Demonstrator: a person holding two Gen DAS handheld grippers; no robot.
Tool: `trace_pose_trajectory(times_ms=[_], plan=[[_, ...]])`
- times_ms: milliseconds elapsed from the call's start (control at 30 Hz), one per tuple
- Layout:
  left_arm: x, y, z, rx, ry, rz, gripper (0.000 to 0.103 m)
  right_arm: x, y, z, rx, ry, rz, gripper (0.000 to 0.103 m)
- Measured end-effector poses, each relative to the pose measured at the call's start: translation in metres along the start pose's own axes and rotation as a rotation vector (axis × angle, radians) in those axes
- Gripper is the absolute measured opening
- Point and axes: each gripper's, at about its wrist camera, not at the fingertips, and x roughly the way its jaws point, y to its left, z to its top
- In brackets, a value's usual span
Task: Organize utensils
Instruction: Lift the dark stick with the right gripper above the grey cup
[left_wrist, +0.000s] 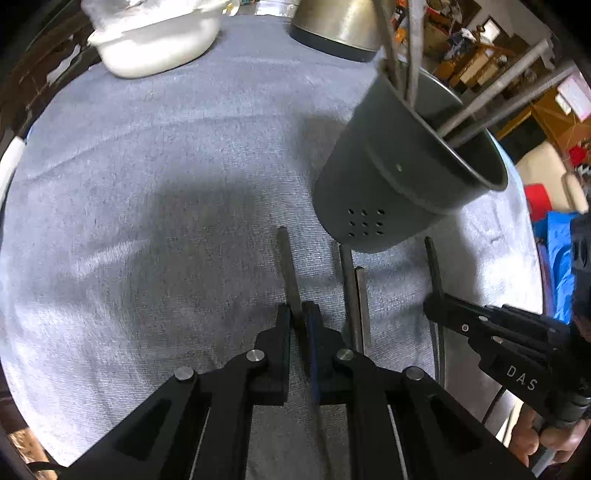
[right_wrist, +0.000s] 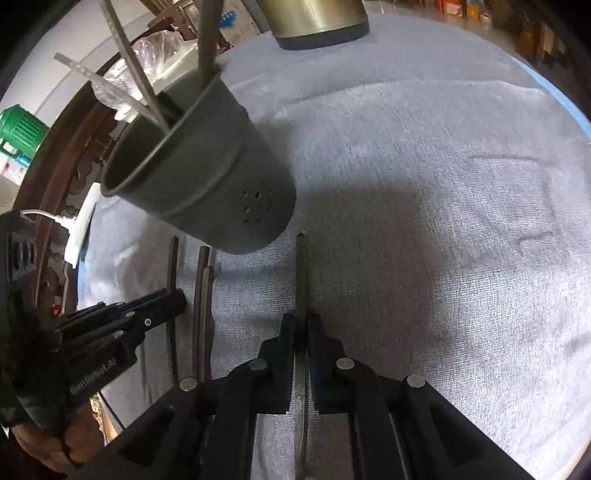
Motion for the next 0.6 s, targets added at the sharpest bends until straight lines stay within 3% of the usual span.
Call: trace_pose_trajectory(times_ms=[167,467,600], plan=[[-0.024,0.016,-0.01,-0.018,-0.068,-0.022,0.005,-0.027,-0.001,-0.011,-0.029,-0.077,0.052,0.006],[-0.118,-0.009,-0.034,0.034,-0.277,-0.061,0.005,-0.1,0.006,-0.027,-0.07,-0.265,0.184,0.006],[-0.154,-0.02,-0.036,0.045,-0.372,-0.074,0.005,-0.141,0.015,-0.032,-0.084,-0.391,0.221,0.006]])
